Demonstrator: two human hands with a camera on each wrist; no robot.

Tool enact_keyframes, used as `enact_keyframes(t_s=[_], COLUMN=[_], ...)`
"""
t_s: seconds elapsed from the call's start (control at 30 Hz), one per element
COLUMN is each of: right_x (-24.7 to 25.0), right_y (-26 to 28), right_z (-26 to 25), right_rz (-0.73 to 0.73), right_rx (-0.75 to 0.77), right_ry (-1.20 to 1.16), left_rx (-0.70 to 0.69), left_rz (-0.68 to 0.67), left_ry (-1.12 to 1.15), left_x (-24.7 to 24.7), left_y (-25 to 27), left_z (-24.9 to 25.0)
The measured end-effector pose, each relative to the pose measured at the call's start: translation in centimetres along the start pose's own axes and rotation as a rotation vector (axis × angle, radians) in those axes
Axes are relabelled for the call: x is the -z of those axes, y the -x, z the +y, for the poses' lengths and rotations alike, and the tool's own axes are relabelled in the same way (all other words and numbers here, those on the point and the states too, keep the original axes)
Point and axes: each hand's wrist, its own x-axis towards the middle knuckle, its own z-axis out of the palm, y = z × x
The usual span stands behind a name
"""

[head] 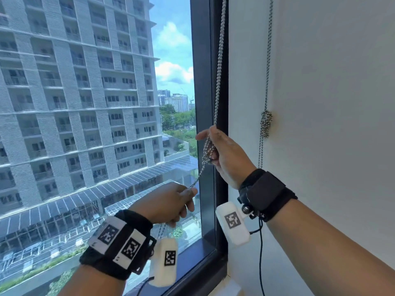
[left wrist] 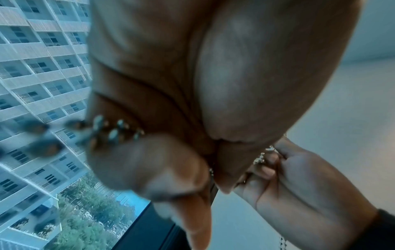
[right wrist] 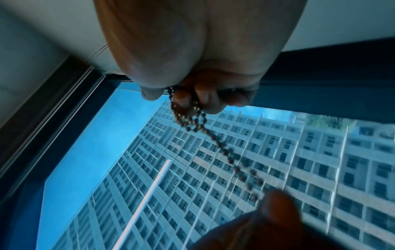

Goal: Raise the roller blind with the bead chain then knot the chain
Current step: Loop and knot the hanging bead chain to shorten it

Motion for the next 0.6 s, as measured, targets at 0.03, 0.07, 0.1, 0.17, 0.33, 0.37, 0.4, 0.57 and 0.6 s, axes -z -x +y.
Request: enact_keyframes(t_s=[0.03,0.07,0.1,0.17,0.33,0.37,0.4,0.57,0.6], right_x=[-0.3,-0.5,-0.6,-0.7,-0.9,-0.9,-0.7,0.2,0.4], right_y=[0.0,0.1,0.0,0.0,1.2,1.5,1.9,2.4,2.5], right_z=[0.0,-0.1,-0.2,-0.4,1.4,2.0,2.7,4.4,4.5], right_rz=[-0.004,-0.011,-0.018,-0.034,-0.081,-0.075,-0.065,-0.075,-0.094], right_rx=[-0.002,-0.002,-0.002,-0.016,-0.178,-0.202,-0.215,-0.139,-0.128], right_ry=[-0.010,-0.002,0.014,0.037,-0.052,-0.041,-0.004,0.302,0.369], left_rx=[-0.014,-0.046,-0.074,-0.101,-0.173,-0.195,-0.225,-0.667,-0.776], left_rz=[0.007,0.038,0.079,0.164,0.357,0.405,0.465,0.666,0.634], left_ry=[-0.009,-0.084,-0.176,-0.252,-0.244,-0.245,-0.247,-0.270,-0.361], left_x=[0.0,0.1,0.4,0.9,2.1,2.1,2.0,2.0,2.1], left_y=[-0.1,-0.1,-0.1,0.0,0.5,0.6,0.6,0.5,0.3], left_z=[-0.2,-0.3,-0.2,0.2,1.5,1.8,2.1,4.7,5.4])
